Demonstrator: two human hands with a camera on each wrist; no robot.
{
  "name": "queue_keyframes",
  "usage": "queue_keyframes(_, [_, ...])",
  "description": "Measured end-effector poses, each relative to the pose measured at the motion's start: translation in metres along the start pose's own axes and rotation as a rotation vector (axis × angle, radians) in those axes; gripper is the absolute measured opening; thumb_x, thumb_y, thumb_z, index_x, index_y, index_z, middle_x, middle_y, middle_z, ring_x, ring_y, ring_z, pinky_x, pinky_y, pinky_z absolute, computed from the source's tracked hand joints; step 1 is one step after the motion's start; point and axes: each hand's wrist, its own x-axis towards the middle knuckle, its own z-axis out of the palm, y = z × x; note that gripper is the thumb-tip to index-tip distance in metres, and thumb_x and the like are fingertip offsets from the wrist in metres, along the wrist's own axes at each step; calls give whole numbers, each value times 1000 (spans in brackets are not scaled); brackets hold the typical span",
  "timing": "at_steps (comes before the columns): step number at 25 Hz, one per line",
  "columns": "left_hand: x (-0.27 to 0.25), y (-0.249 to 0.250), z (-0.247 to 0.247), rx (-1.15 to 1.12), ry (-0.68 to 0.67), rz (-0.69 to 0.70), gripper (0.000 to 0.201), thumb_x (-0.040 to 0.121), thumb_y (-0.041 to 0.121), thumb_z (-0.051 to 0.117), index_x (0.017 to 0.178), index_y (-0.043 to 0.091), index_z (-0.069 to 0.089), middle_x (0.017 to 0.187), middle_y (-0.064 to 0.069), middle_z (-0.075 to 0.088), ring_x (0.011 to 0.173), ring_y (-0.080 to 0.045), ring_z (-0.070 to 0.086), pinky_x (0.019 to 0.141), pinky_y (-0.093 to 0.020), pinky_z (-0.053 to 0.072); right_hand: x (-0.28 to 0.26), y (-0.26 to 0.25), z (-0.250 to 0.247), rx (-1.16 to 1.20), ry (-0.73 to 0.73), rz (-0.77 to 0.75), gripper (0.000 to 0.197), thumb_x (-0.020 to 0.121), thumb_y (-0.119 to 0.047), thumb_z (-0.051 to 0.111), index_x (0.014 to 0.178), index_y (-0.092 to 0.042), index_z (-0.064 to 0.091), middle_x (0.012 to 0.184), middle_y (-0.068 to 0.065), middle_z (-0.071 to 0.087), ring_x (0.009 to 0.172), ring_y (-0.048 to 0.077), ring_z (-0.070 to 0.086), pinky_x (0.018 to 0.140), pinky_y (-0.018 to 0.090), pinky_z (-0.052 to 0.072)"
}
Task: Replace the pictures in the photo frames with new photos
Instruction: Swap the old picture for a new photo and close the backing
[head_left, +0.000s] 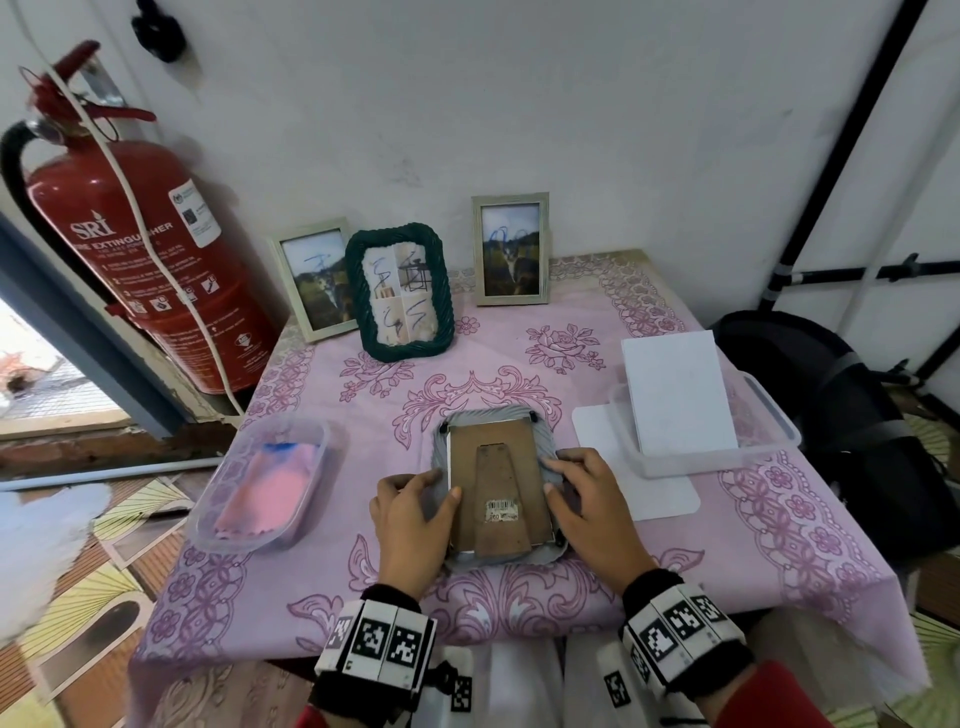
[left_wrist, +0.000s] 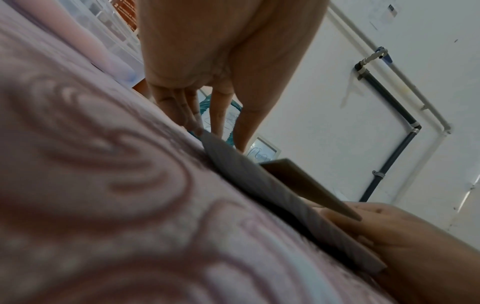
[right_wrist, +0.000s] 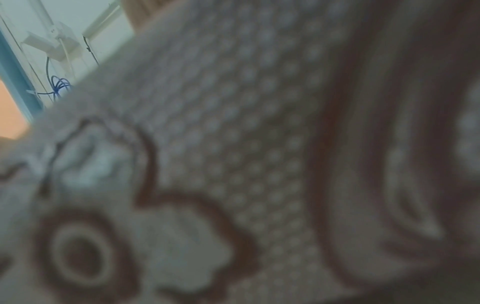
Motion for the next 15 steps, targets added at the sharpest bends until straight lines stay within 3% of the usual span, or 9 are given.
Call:
queue_keyframes(3, [2, -5, 0, -7, -29, 33, 33, 87, 28, 63, 119, 23, 61, 116, -5, 41, 114, -23, 36, 83, -11, 19, -1, 0, 1, -34, -21, -2, 32, 92, -21, 57, 122, -12, 61, 116, 0, 47, 114, 11, 44, 103, 25, 36])
queue_keyframes(5, [3, -8, -1, -11, -41, 51, 32, 85, 29, 65, 117, 26, 63, 111, -1, 39, 114, -22, 36, 87, -12, 19, -1, 0, 1, -57, -15, -18, 33, 90, -21, 60, 121, -12, 61, 117, 2, 47, 114, 12, 44, 103, 25, 35])
queue_keyframes(12, [7, -9, -8, -21, -113, 48, 32, 84, 30, 67, 116, 28, 62, 108, -1, 38, 113, -23, 40, 102, -28, 32, 2, -8, -2, -74, -56, 22, 31, 89, -18, 60, 119, -11, 60, 114, 0, 45, 111, 9, 43, 102, 22, 33])
queue_keyframes(15, [13, -6, -15, -30, -217, 44, 34, 86, 28, 65, 118, 20, 59, 111, -2, 37, 113, -25, 47, 106, -38, 39, 16, -17, -13, -12, -169, 111, 29, 90, -9, 54, 119, -5, 59, 107, 4, 43, 96, 13, 49, 88, 14, 37])
